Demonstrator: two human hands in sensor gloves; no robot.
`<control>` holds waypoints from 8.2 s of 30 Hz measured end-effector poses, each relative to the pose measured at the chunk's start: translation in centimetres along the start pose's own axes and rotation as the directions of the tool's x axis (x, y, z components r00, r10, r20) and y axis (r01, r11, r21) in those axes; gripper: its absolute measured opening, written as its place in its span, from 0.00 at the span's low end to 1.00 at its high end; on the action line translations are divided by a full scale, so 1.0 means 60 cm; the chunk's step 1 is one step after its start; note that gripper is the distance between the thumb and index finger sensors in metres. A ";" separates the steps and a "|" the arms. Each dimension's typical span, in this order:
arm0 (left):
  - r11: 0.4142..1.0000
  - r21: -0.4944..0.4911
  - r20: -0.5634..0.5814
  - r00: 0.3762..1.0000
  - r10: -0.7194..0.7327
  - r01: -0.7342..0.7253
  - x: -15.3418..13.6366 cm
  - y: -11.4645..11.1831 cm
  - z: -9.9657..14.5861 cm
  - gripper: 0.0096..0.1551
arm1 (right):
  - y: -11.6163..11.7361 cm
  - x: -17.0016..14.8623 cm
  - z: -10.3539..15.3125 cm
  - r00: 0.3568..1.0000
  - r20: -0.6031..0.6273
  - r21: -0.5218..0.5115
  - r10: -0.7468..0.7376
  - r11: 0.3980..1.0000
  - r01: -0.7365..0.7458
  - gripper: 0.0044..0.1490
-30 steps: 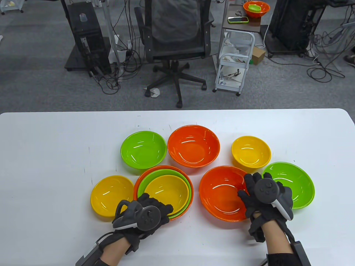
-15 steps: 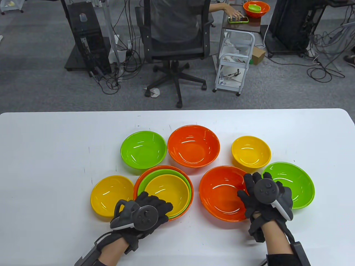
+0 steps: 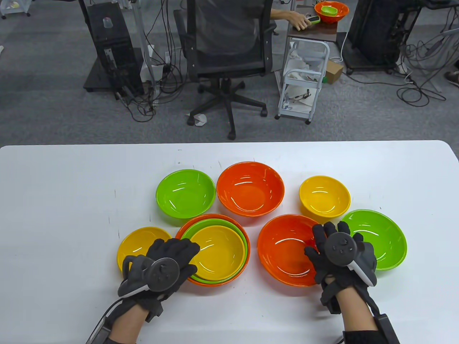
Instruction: Nest bowls by size, largest on bottom, smallest on top
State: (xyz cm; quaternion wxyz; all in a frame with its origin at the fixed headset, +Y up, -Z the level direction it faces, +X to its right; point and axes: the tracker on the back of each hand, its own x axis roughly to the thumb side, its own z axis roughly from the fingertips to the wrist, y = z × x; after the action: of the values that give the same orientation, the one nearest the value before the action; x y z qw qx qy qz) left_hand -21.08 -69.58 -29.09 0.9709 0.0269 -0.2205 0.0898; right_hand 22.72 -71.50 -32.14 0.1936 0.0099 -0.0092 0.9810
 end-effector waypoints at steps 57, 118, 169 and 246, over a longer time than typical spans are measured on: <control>0.989 0.013 -0.142 0.979 0.148 -0.147 -0.086 -0.002 0.017 0.39 | 0.009 -0.109 -0.026 0.925 -0.328 0.179 0.190 0.974 -0.137 0.40; 0.987 0.050 -0.188 0.969 0.158 -0.151 -0.105 0.001 0.021 0.38 | -0.010 0.136 0.054 0.905 0.311 -0.071 0.291 0.956 -0.283 0.25; 0.989 0.011 -0.139 0.980 0.144 -0.144 -0.070 0.009 0.018 0.38 | 0.025 0.075 0.017 0.966 0.216 0.240 -0.141 0.967 0.088 0.36; 0.987 -0.019 -0.195 0.969 0.153 -0.160 -0.094 0.001 0.015 0.38 | 0.008 -0.050 -0.241 0.933 -0.013 0.311 0.361 0.888 -0.339 0.31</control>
State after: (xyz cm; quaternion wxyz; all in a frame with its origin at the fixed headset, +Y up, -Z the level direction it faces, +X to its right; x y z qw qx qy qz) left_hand -26.48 -70.52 -30.75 0.9779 -0.0162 -0.1282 0.1645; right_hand 25.09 -72.75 -46.66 0.0101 0.0033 0.1471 0.9891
